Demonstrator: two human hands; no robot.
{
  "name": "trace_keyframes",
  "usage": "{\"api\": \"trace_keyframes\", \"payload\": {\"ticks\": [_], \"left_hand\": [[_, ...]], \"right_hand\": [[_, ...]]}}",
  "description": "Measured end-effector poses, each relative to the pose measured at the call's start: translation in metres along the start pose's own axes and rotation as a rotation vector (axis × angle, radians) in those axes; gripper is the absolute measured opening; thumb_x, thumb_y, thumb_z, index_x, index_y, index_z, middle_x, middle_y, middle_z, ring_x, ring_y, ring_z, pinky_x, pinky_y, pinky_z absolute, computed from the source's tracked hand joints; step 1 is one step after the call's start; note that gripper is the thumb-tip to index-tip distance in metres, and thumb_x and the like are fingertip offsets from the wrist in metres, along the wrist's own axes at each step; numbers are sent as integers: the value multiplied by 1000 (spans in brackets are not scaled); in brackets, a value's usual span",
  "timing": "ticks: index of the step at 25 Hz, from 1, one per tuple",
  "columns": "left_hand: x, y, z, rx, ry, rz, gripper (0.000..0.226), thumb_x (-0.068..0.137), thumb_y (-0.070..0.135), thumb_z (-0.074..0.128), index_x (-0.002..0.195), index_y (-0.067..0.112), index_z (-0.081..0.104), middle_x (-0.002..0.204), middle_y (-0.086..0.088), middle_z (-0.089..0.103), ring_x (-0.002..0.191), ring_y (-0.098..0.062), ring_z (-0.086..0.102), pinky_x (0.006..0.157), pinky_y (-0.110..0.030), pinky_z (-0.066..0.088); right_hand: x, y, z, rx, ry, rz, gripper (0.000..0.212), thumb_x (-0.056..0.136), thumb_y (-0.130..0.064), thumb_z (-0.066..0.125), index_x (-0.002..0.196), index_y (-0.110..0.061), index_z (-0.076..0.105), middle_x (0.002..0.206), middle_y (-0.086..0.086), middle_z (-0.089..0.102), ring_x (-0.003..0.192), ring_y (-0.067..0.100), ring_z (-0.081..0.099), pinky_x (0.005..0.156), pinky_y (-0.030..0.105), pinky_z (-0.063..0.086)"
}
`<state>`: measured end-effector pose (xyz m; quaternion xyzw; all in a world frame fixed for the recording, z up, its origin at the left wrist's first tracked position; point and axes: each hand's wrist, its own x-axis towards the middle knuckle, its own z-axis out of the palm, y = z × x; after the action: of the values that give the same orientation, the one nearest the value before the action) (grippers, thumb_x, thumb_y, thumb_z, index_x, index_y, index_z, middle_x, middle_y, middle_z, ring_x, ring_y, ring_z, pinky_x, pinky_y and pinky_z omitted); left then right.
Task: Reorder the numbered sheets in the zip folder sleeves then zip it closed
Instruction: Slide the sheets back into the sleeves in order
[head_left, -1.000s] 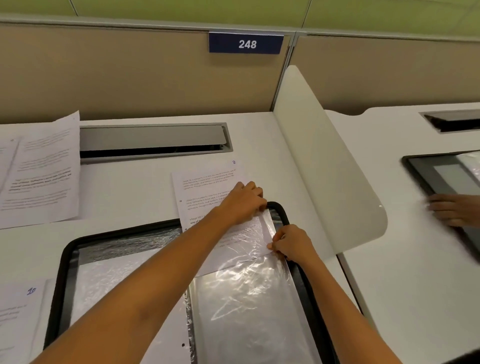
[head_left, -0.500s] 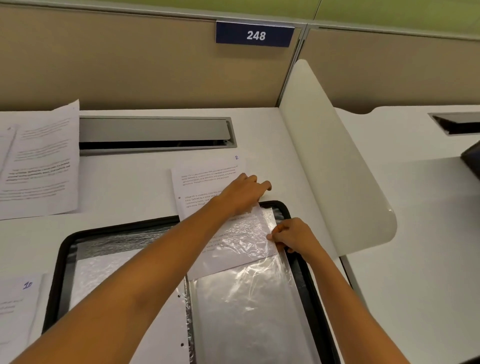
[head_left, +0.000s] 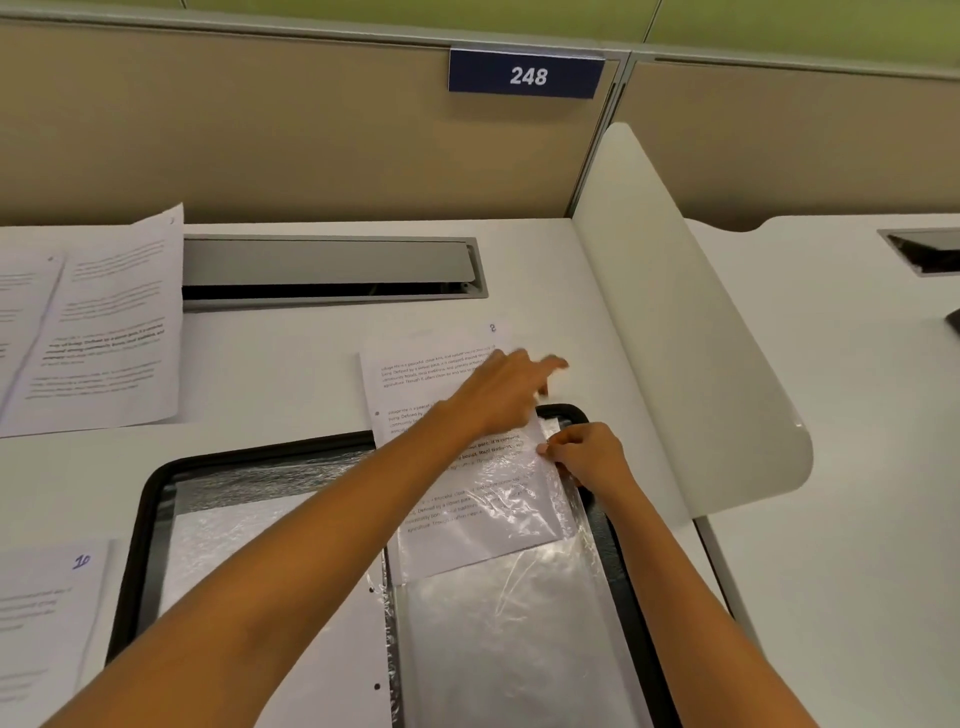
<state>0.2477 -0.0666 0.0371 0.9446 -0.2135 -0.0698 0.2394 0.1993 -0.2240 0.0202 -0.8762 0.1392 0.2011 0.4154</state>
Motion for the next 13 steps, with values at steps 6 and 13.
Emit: {"api": "trace_keyframes", "payload": {"ticks": [6,13], "left_hand": [[12,-90,-31,71,-112,-460,54,99,30,49,148,16,31,151,-13,32,137,-32,28,110,-47,23],[0,-118,-26,125,-103,-459,44,98,47,43,134,22,47,134,-9,49,128,-29,37,103,-45,26]], "right_hand": [[6,2,-12,-4,-61,20,12,81,-16,76,70,-14,71,60,5,65,54,15,55,48,21,41],[44,-33,-19,-137,64,-65,10,83,-24,72,86,-15,73,86,4,70,81,22,67,67,31,53]]}}
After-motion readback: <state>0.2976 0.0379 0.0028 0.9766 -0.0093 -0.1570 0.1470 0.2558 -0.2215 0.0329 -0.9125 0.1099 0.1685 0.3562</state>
